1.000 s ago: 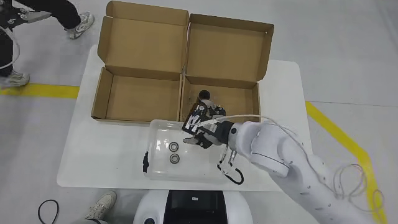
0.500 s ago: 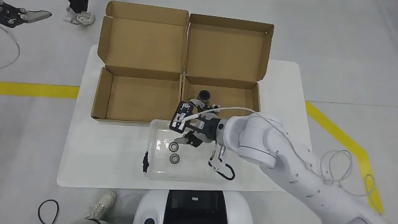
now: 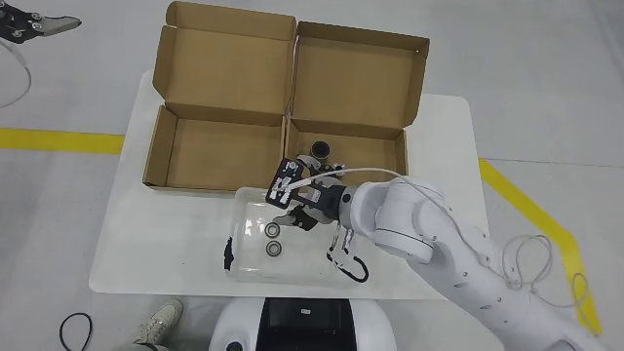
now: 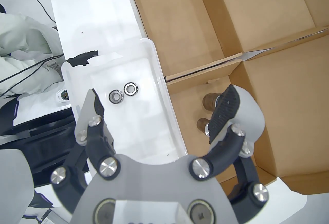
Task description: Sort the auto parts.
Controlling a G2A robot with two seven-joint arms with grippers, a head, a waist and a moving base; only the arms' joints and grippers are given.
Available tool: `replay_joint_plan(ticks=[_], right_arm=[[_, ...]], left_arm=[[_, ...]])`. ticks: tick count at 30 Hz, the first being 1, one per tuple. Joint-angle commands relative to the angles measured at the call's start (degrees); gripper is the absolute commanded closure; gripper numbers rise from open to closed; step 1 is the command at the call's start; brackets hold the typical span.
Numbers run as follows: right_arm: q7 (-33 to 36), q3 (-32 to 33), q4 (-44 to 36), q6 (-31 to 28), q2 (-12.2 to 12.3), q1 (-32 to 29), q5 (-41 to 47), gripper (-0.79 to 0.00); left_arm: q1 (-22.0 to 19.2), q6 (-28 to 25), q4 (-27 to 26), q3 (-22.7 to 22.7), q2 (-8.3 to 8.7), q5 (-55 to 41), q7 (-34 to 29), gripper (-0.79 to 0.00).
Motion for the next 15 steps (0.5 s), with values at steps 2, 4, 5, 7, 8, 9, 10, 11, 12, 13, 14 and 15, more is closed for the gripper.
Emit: replay_joint_plan(ticks=[2, 4, 5, 7, 8, 9, 10, 11, 12, 13, 14, 15], right_arm=[[0.00, 0.00, 0.00, 0.00, 0.00, 0.00, 0.00, -0.785], [-0.32, -0.16, 0.42, 1.03, 0.08, -1.05, -1.47, -0.785], [-0.49, -0.36, 0.39, 0.94, 0.11, -1.54, -1.91, -0.785], [-1.05, -0.41, 0.85, 0.54, 0.21, -2.30, -3.02, -0.785], [-1.45, -0.55, 0.93, 0.06, 0.27, -2.69, -3.83, -0.785], [-1.94, -0.71, 1.04, -0.17, 0.32, -3.20, -4.47, -0.785], [-2.58, -0.96, 0.91, -0.78, 0.37, -3.59, -5.45, -0.785], [-3.50, -1.31, 0.86, -1.72, 0.42, -4.06, -6.27, -0.785], [-4.21, -1.59, 0.94, -2.40, 0.48, -4.56, -7.03, -0.785], [-4.73, -1.97, 0.65, -2.69, 0.52, -5.08, -8.13, -0.785], [-5.35, -2.37, 0.24, -3.18, 0.56, -5.53, -9.39, -0.785], [-6.11, -2.53, 0.18, -3.45, 0.61, -5.98, -10.50, -0.785]], left_arm=[[0.00, 0.00, 0.00, 0.00, 0.00, 0.00, 0.00, -0.785], [0.00, 0.00, 0.00, 0.00, 0.00, 0.00, 0.00, -0.785], [0.00, 0.00, 0.00, 0.00, 0.00, 0.00, 0.00, -0.785], [0.00, 0.00, 0.00, 0.00, 0.00, 0.00, 0.00, -0.785], [0.00, 0.00, 0.00, 0.00, 0.00, 0.00, 0.00, -0.785], [0.00, 0.00, 0.00, 0.00, 0.00, 0.00, 0.00, -0.785], [0.00, 0.00, 0.00, 0.00, 0.00, 0.00, 0.00, -0.785], [0.00, 0.00, 0.00, 0.00, 0.00, 0.00, 0.00, -0.785], [0.00, 0.00, 0.00, 0.00, 0.00, 0.00, 0.00, -0.785], [0.00, 0.00, 0.00, 0.00, 0.00, 0.00, 0.00, -0.785], [0.00, 0.00, 0.00, 0.00, 0.00, 0.00, 0.00, -0.785], [0.00, 0.00, 0.00, 0.00, 0.00, 0.00, 0.00, -0.785]])
